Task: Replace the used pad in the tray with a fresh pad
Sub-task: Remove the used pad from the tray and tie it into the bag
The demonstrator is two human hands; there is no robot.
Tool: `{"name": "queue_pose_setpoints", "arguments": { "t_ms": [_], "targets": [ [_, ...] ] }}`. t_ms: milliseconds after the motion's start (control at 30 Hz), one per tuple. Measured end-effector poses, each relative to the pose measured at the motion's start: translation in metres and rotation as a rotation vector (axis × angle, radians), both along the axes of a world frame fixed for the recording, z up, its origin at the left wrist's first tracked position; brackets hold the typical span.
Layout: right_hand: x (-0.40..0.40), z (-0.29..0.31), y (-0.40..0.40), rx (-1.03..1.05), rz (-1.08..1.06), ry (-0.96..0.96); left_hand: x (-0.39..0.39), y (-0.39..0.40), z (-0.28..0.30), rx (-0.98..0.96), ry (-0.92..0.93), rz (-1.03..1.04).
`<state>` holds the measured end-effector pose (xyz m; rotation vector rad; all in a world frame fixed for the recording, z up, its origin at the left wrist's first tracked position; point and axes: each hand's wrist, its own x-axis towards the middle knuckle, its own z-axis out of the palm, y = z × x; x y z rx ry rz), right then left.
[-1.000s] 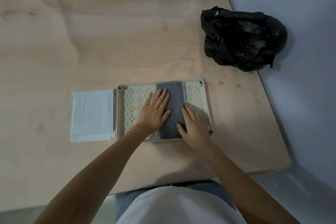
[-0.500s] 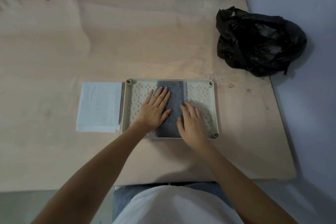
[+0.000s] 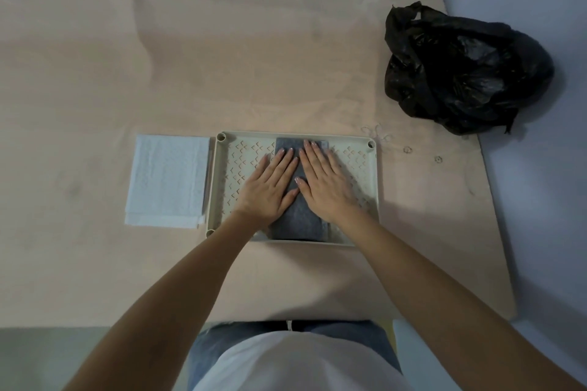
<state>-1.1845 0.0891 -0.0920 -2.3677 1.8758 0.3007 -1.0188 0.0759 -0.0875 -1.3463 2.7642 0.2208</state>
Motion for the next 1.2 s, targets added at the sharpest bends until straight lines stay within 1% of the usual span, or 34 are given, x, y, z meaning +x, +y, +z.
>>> {"name": "queue_pose_setpoints", "arguments": {
  "t_ms": [133,267,400,500,600,867,1100,1200],
  "targets": [
    [-0.002,-0.003,0.000,-0.003,-0.058,-0.049,-0.001,0.000,0.001,-0.001,-0.022,-0.002],
    [-0.012,-0.004,0.004,-0.015,-0.118,-0.057,0.003,-0.001,-0.001,0.020,-0.067,0.005],
    [-0.029,0.002,0.007,-0.030,-0.085,-0.029,0.007,-0.009,0.004,-0.007,-0.016,-0.012],
    [-0.025,0.004,0.005,-0.039,-0.033,-0.035,-0.003,-0.019,0.004,-0.007,0.004,-0.046],
    [-0.020,0.002,0.002,-0.005,-0.017,-0.053,-0.010,-0.023,0.001,0.010,-0.030,-0.074],
    [-0.021,-0.003,-0.002,0.004,-0.017,-0.065,-0.011,-0.020,0.000,0.002,0.012,-0.014],
    [-0.028,0.000,-0.001,0.009,0.005,-0.046,-0.010,-0.016,0.004,0.025,-0.006,0.051],
    [-0.038,0.009,0.002,0.007,-0.008,-0.086,-0.002,-0.014,0.009,0.039,0.014,0.068]
  ]
}}
